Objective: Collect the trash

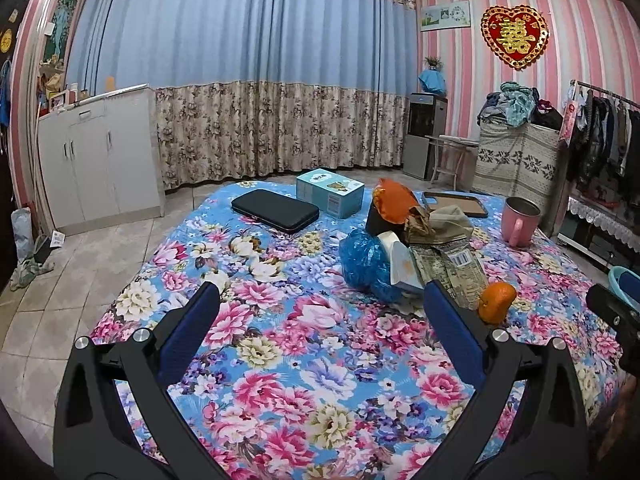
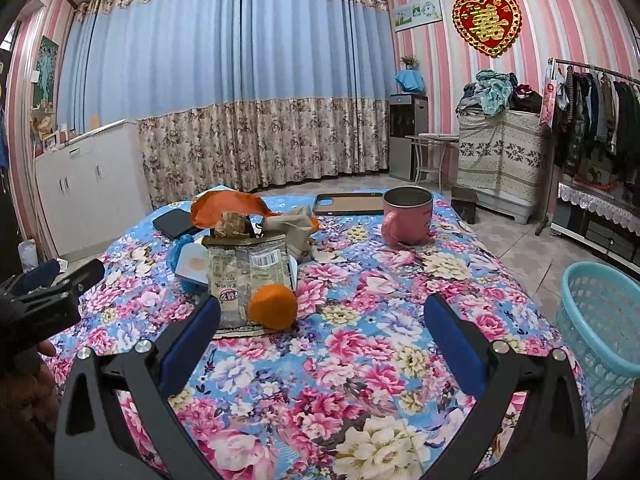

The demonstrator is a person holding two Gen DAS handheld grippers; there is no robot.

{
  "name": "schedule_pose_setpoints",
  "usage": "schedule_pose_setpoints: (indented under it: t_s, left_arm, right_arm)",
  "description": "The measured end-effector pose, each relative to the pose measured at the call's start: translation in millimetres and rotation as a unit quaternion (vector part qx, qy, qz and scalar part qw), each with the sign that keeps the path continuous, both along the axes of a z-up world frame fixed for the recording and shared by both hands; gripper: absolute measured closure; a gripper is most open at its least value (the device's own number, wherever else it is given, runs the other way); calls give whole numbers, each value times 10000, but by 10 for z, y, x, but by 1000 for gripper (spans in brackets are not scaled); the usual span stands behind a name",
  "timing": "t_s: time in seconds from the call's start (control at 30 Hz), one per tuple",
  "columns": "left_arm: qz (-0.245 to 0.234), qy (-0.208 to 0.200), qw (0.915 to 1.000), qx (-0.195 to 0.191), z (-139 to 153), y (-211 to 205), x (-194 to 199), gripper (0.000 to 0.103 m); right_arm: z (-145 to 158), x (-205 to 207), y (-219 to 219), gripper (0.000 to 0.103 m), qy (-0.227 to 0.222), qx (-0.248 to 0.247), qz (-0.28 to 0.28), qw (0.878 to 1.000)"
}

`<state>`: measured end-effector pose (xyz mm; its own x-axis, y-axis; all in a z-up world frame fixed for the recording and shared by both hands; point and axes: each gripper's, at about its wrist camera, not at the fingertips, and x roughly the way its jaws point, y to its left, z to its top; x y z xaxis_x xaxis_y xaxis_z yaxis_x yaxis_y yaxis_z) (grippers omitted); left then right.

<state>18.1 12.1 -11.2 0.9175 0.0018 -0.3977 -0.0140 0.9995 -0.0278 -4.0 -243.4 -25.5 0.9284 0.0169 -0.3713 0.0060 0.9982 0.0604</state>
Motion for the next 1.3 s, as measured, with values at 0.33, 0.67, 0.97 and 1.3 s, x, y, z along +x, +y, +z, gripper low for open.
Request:
schedule_pose_setpoints:
  t_s: [0.33,0.67,0.97,1.3]
  left_arm:
    - [84,-31,9999,66,1,-6,-8,5]
    - [97,-30,9999,69,-2,-9,-8,5]
    - [98,-28,9999,76,-3,-9,-8,5]
    - [105,-27,9999,74,-6,-6,-8,5]
  right_arm:
    - [10,-7,9,4,7,-14,1,10000]
    - [9,-7,22,4,4,-5,1,10000]
    - [6,-7,27,4,11,3,-1,10000]
    - [-8,8,48,4,25,28,4,10000]
